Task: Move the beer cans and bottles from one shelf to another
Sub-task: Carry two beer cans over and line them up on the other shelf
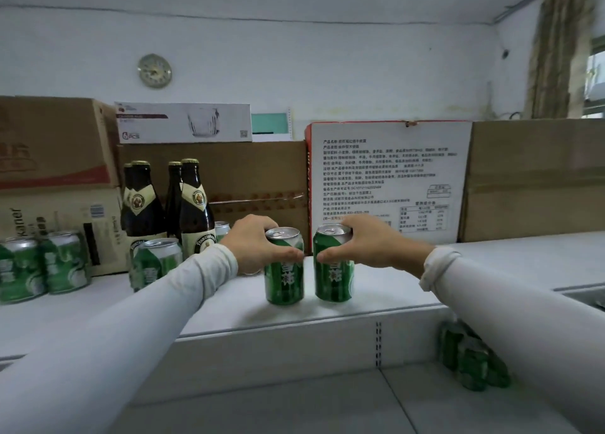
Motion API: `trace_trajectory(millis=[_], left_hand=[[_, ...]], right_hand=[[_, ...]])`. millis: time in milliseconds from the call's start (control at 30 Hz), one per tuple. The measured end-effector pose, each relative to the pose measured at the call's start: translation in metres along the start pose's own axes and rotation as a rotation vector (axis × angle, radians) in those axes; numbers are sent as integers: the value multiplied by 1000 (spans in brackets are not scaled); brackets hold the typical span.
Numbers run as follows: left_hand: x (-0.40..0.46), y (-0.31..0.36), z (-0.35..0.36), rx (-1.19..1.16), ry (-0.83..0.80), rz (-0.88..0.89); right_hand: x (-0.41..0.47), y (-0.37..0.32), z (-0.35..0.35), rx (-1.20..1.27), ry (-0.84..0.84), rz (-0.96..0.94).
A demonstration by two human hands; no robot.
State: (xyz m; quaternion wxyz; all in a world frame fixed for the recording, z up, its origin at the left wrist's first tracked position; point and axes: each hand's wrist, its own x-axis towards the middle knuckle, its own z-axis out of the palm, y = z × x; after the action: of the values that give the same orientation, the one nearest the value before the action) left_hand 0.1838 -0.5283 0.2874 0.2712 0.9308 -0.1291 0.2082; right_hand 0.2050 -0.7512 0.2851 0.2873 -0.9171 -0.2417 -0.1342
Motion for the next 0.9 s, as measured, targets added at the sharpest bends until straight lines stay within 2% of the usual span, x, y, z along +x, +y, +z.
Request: trace_trajectory(millis=[233,533,700,900], left_hand=[[-27,57,18,-246,-96,237],[-57,174,138,-312,-326,492],[-85,233,232,-343,-465,489],[-117,288,337,-333,-563,409]], right_hand=[[-88,12,-51,-77,207,182],[-250,78,-116,-221,307,489],[-337,139,-136,-226,310,581],[-406,229,-140,-220,199,654]])
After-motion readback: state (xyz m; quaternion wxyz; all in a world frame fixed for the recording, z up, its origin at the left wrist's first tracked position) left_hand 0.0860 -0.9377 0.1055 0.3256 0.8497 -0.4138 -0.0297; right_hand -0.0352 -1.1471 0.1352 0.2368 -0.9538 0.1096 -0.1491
